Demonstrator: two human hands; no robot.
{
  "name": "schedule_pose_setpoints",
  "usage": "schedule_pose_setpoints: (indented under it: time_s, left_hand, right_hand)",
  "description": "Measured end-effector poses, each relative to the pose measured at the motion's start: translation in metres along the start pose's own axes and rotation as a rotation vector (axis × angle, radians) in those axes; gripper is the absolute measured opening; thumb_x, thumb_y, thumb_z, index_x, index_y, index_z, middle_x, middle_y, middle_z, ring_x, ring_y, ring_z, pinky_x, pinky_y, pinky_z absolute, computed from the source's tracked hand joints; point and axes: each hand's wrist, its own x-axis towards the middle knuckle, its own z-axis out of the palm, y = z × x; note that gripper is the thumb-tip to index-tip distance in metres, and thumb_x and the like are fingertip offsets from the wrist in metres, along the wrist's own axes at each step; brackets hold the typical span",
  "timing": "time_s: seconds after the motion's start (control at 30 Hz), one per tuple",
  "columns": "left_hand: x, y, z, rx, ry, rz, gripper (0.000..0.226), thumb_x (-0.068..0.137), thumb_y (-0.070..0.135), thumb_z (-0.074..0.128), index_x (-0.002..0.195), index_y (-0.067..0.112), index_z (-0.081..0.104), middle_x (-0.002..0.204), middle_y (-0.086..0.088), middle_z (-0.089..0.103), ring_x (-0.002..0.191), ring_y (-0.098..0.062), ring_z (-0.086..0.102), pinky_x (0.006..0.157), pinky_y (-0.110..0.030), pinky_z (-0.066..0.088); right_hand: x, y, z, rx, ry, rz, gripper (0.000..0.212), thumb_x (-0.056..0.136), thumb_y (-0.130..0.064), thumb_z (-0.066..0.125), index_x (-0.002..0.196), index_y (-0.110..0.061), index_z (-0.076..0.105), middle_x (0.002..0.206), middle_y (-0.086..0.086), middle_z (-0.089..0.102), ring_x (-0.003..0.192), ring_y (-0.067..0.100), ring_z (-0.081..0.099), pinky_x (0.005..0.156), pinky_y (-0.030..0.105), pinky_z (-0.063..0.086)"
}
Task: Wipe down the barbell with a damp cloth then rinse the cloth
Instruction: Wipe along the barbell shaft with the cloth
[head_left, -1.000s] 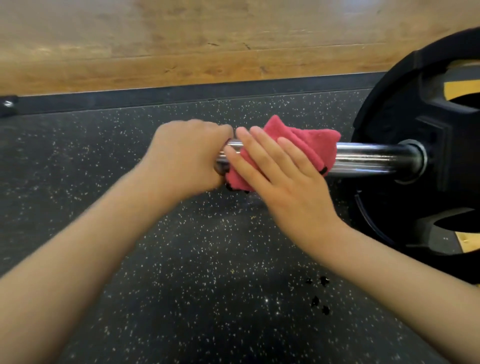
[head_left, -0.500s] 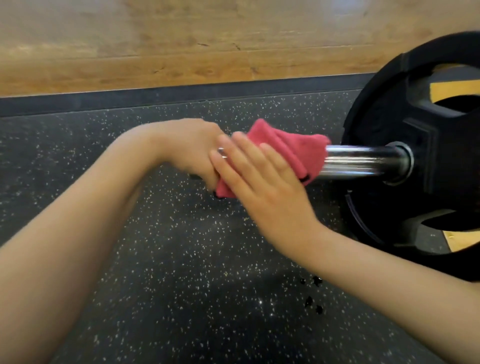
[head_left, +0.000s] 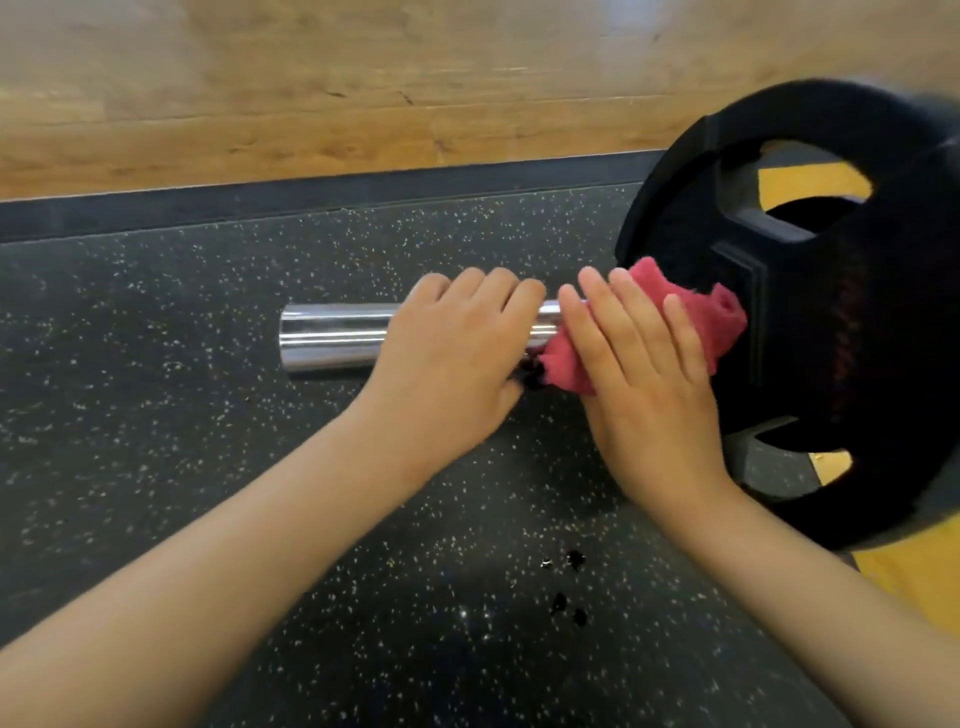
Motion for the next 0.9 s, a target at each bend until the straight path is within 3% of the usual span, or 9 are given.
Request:
schedule_pose_setpoints:
  time_s: [0.1, 0.23, 0.33, 0.43, 0.63, 0.77, 0.9]
  left_hand:
    - [0.005, 0.008, 0.003, 0.005, 0.008, 0.005, 0.057, 0.068, 0.026, 0.076, 0.120, 0.013, 0.055, 0.108, -0.003, 0.061, 0.095, -0.026, 0.058, 0.081, -0.040, 0.046]
    - [-0.010, -0.002, -0.002, 0.028, -0.014, -0.029, 0.075, 0.066, 0.022, 0.079, 0.133, 0.011, 0.048, 0.115, -0.005, 0.061, 0.102, -0.028, 0.058, 0.087, -0.041, 0.044]
    - [-0.036, -0.025, -0.016, 0.000, -0.051, -0.143, 0.092, 0.066, 0.024, 0.081, 0.144, 0.010, 0.035, 0.129, -0.008, 0.054, 0.118, -0.028, 0.051, 0.098, -0.041, 0.041]
    - [-0.069, -0.056, -0.035, -0.026, -0.113, -0.278, 0.103, 0.063, 0.026, 0.083, 0.148, 0.012, 0.026, 0.138, -0.010, 0.044, 0.130, -0.029, 0.036, 0.107, -0.046, 0.034]
    - [-0.094, -0.073, -0.045, -0.099, -0.083, -0.331, 0.097, 0.064, 0.018, 0.078, 0.147, 0.011, 0.029, 0.141, -0.013, 0.042, 0.133, -0.032, 0.036, 0.111, -0.048, 0.032]
    - [-0.088, -0.065, -0.045, -0.192, -0.010, -0.338, 0.090, 0.070, 0.018, 0.074, 0.147, 0.011, 0.029, 0.143, -0.009, 0.042, 0.134, -0.026, 0.036, 0.112, -0.045, 0.031]
    - [-0.069, -0.048, -0.042, -0.274, -0.010, -0.308, 0.088, 0.072, 0.028, 0.070, 0.148, 0.015, 0.028, 0.140, -0.002, 0.047, 0.129, -0.021, 0.042, 0.110, -0.044, 0.034]
  right_hand:
    - [-0.006, 0.003, -0.002, 0.039, -0.017, 0.104, 0.074, 0.087, 0.001, 0.062, 0.150, -0.018, 0.028, 0.155, 0.006, 0.031, 0.146, 0.033, 0.019, 0.120, 0.044, 0.004]
    - [-0.001, -0.016, -0.001, 0.152, -0.011, 0.139, 0.069, 0.086, 0.006, 0.049, 0.149, -0.013, 0.032, 0.155, 0.008, 0.031, 0.146, 0.033, 0.017, 0.120, 0.046, 0.005]
    - [0.013, -0.047, 0.001, 0.195, 0.029, 0.011, 0.062, 0.086, -0.001, 0.039, 0.147, -0.011, 0.037, 0.153, 0.010, 0.036, 0.144, 0.032, 0.025, 0.120, 0.045, 0.012]
    - [0.036, -0.095, 0.008, 0.166, 0.091, -0.175, 0.055, 0.090, -0.009, 0.042, 0.145, -0.013, 0.040, 0.149, 0.008, 0.042, 0.140, 0.030, 0.036, 0.117, 0.042, 0.023]
    - [0.062, -0.146, 0.016, 0.117, 0.094, -0.327, 0.046, 0.099, -0.008, 0.022, 0.140, -0.010, 0.044, 0.146, 0.008, 0.046, 0.136, 0.027, 0.042, 0.114, 0.038, 0.031]
    - [0.063, -0.131, 0.006, 0.208, 0.060, -0.347, 0.051, 0.089, -0.012, 0.037, 0.138, -0.006, 0.048, 0.145, 0.012, 0.047, 0.135, 0.027, 0.043, 0.113, 0.038, 0.030]
    - [0.050, -0.096, -0.011, 0.414, -0.030, -0.218, 0.062, 0.083, -0.006, 0.054, 0.143, 0.000, 0.040, 0.148, 0.015, 0.041, 0.140, 0.028, 0.034, 0.117, 0.039, 0.023]
